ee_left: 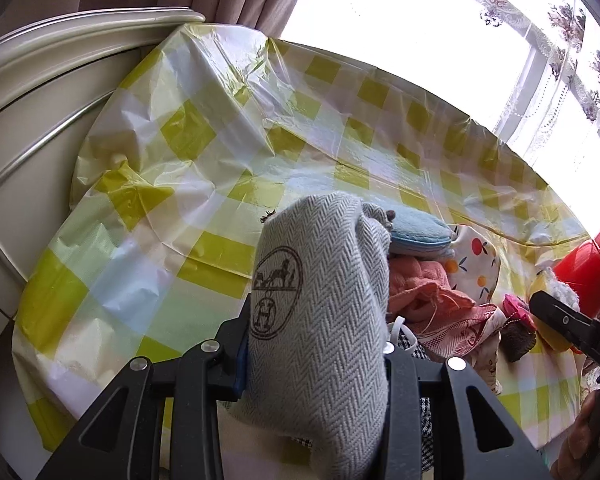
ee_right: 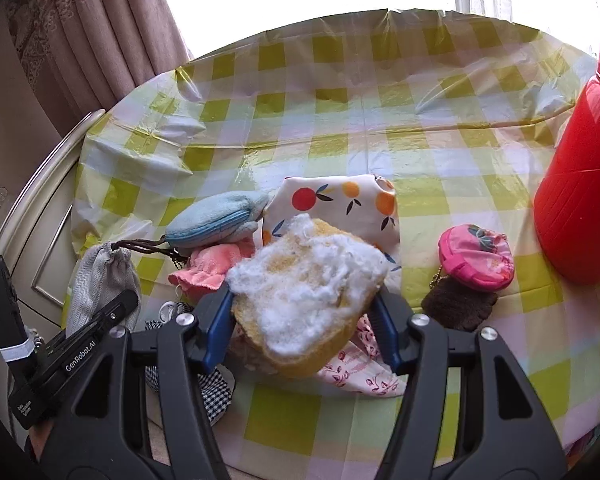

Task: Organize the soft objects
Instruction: 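Lift the pouch and sponge and carry them toward the white box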

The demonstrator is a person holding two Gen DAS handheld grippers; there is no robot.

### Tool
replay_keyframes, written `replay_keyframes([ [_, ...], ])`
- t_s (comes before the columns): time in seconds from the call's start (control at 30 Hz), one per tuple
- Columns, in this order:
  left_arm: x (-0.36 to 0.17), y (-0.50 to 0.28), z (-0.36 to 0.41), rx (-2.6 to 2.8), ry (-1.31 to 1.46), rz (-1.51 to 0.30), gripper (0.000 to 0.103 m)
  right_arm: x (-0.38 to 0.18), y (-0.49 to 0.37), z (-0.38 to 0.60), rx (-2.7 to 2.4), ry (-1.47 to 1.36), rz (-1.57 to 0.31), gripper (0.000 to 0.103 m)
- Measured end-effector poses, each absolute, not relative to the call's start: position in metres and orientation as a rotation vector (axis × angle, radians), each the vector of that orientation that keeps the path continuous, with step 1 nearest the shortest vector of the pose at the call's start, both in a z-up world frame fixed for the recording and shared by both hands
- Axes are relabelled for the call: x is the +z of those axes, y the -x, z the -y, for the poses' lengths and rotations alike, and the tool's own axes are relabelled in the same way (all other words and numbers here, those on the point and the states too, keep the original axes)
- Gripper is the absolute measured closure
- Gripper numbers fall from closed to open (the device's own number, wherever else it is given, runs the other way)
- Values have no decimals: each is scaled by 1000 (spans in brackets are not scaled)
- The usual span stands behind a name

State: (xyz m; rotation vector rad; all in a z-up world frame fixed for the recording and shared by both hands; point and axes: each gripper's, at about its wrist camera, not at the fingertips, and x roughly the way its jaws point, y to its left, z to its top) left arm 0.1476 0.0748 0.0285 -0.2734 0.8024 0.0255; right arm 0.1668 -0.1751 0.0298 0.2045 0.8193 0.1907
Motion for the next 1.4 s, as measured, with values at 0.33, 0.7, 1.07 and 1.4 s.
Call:
replay_keyframes([
  [0.33,56,-110,-26,-74,212,-768,66,35,-103,222,127,-182,-771,41],
  [0.7,71,-68,71,-336,134,-796,65,32,-29,308,-3,-195,-774,41],
  [1.07,76,-20,195,-671,1,-850,65,31,53,420,-225,-230,-787,41],
  [1.4,70,29,289,-919,-144,-908,64,15,122,494,-402,-289,-819,40],
])
